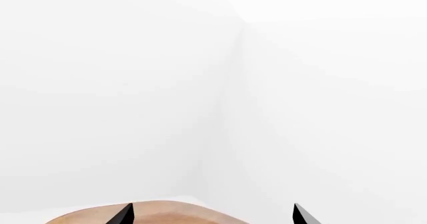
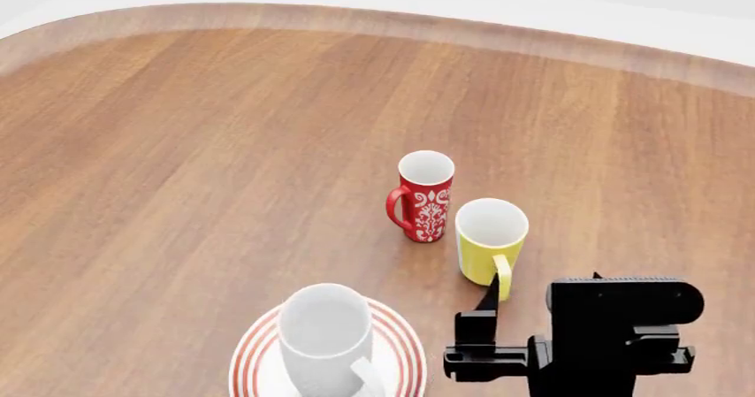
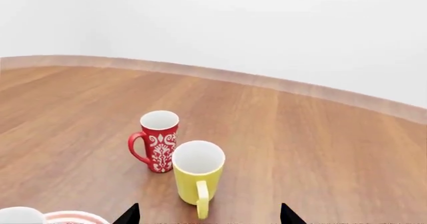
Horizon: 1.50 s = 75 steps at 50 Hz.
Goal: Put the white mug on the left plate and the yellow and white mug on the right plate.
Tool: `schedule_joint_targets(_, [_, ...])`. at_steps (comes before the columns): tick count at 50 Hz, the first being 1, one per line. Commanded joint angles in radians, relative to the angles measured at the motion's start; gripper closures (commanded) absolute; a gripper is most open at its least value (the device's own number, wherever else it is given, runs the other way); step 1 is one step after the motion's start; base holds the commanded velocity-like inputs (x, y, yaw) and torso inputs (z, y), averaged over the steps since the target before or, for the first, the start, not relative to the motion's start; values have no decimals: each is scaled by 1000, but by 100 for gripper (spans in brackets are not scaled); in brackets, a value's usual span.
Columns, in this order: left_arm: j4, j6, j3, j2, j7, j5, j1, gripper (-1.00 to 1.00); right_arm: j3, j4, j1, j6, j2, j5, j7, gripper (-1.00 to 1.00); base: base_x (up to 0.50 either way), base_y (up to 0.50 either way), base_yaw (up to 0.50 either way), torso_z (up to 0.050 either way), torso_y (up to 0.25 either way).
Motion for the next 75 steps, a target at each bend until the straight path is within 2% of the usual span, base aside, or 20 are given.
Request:
schedule_joint_targets(1, [-2,1,8,0,-2,7,-1,-100,-10,53,55,22,-9,-3,2,-100,0,0,0,0,0])
schedule_joint_targets(5, [2,-1,23,0,-1,29,-5,-100,-34,198,194,8,-36,-18,-41,-100,0,0,0,0,0])
schedule_joint_targets(7, [-8,9,40,7,5,67,-8,-100,-55,407,337,-34,-72,-43,-89,-100,0,0,0,0,0])
schedule_joint_targets(10, [-7,18,50,11,12,84,-4,-100,-63,605,443,-88,-106,-64,-121,-100,0,0,0,0,0])
schedule_joint_targets(20, [-4,21,60,9,16,91,1,-100,-85,1047,665,-265,-177,-117,-190,-100,0,0,0,0,0])
schedule_joint_targets(26, [-3,38,102,3,39,196,14,-100,-99,1337,777,-406,-224,-149,-223,-100,0,0,0,0,-180])
schedule_joint_targets(28, [-6,43,83,7,40,128,10,-100,-100,1439,815,-457,-239,-156,-235,-100,0,0,0,0,-250])
schedule_joint_targets(35, [-5,31,76,3,23,133,7,-100,-88,1457,821,-452,-245,-175,-237,-100,0,0,0,0,0])
schedule_joint_targets(39, [-4,43,104,-9,43,214,19,-100,-75,1458,818,-447,-251,-193,-237,-100,0,0,0,0,-133])
schedule_joint_targets(52, [-25,45,103,-10,50,166,5,-100,-26,1459,812,-443,-260,-248,-249,-100,0,0,0,0,-88])
schedule_joint_targets(58, [-21,65,135,-13,62,257,17,-100,-7,1458,813,-439,-264,-268,-254,-100,0,0,0,0,-105])
schedule_joint_targets(71, [-24,69,128,-12,62,212,14,-100,25,1459,805,-436,-268,-307,-268,-100,0,0,0,0,-76])
schedule_joint_targets(75, [-21,81,147,-13,66,283,23,-100,35,1459,804,-437,-270,-317,-274,-100,0,0,0,0,-62])
